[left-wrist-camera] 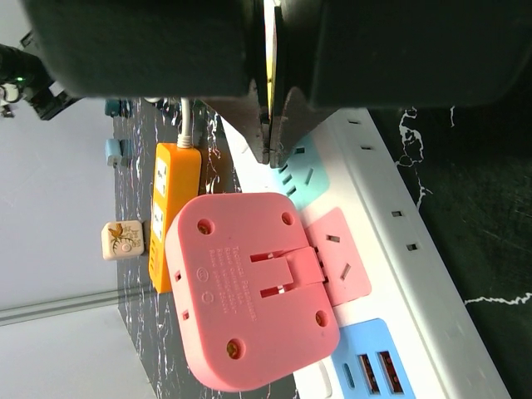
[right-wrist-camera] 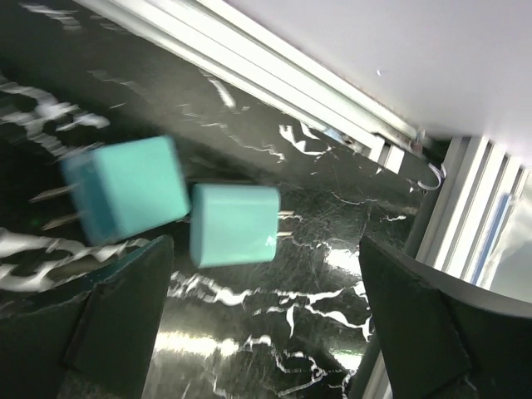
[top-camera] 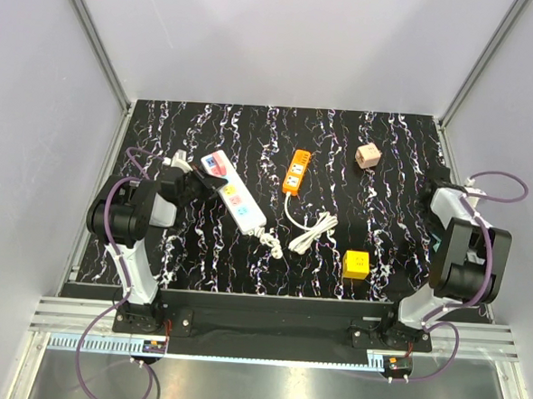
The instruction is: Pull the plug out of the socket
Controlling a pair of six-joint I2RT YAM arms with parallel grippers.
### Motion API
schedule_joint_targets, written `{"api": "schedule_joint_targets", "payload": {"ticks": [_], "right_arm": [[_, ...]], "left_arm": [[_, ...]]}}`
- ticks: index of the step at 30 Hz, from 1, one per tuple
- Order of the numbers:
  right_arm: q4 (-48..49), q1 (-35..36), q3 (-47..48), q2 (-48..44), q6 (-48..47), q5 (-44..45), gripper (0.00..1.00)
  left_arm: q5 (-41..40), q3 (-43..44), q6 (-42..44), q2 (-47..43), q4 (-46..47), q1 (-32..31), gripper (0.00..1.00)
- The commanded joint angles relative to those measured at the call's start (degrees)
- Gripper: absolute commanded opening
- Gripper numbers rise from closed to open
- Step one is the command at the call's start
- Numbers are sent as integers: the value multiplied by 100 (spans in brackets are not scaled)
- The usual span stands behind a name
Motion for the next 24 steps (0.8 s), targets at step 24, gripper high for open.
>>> {"api": "schedule_joint_targets", "payload": {"ticks": [24], "right_arm": [[1834,4683,1043,34,-2419,-5123,100]], "left_arm": [[-889,-890,906,-1551,-472,-68,0]]}}
